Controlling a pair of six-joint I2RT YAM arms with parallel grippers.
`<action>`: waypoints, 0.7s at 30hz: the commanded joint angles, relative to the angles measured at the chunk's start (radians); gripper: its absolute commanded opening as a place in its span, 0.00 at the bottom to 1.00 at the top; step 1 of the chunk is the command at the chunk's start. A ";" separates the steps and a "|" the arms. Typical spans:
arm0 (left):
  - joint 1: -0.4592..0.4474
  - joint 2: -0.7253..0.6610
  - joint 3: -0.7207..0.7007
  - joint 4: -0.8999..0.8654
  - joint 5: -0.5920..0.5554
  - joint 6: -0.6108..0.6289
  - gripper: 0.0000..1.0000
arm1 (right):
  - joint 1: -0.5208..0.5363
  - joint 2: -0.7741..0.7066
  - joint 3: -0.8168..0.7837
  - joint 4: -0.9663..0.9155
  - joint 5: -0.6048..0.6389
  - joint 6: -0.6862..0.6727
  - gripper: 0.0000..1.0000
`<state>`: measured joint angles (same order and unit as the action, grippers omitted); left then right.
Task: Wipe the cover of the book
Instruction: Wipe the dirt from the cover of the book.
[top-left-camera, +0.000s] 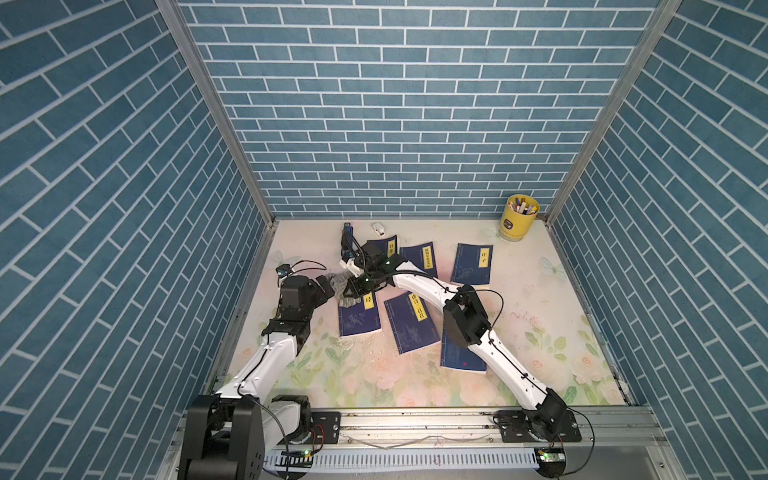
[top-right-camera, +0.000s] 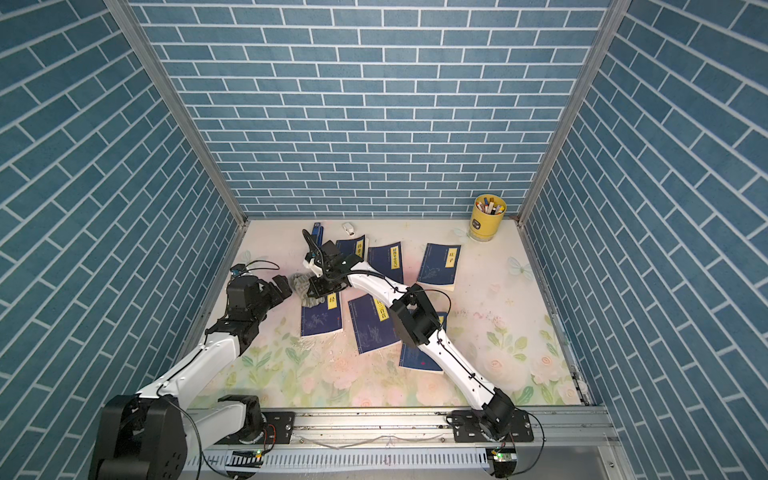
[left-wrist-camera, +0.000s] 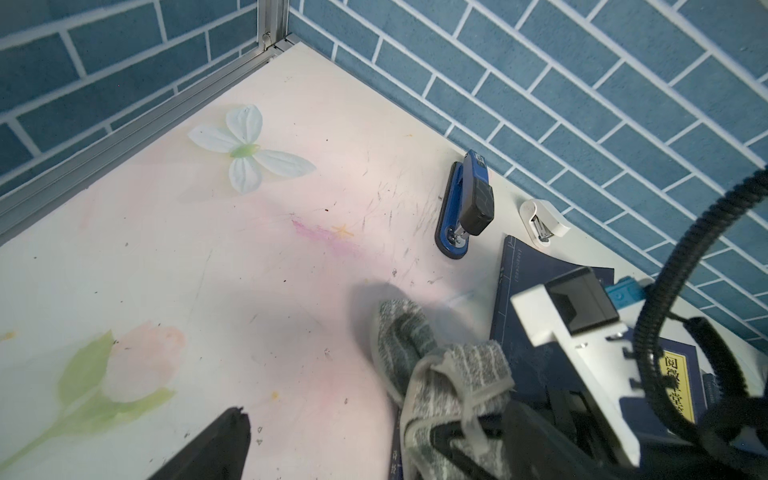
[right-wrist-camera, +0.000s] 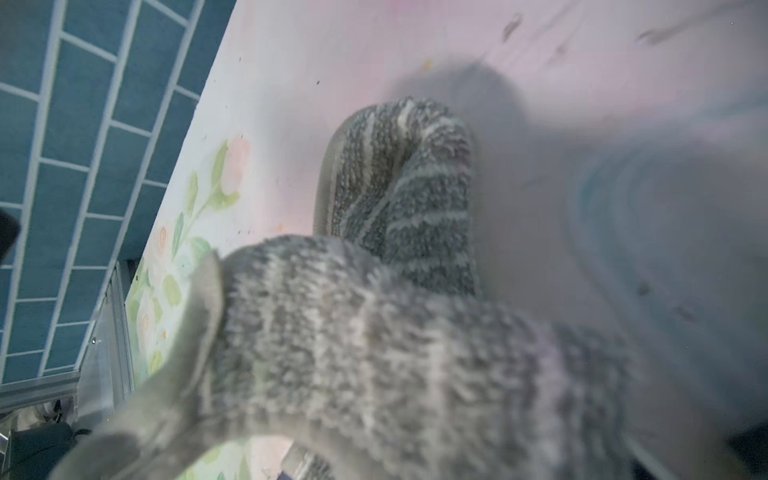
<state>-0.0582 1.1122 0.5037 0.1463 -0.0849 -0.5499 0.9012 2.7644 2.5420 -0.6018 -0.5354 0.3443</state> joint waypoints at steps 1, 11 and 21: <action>0.005 -0.008 -0.012 0.001 -0.004 -0.005 1.00 | 0.006 0.071 -0.010 -0.128 0.043 0.010 0.00; 0.006 -0.005 -0.017 0.010 -0.008 -0.006 1.00 | 0.096 -0.227 -0.538 -0.001 0.112 -0.054 0.00; 0.008 0.000 -0.028 0.020 -0.012 -0.008 1.00 | 0.131 -0.344 -0.776 0.065 0.095 -0.040 0.00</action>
<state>-0.0574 1.1118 0.4892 0.1528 -0.0883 -0.5541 1.0328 2.3520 1.8168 -0.4129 -0.4858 0.3241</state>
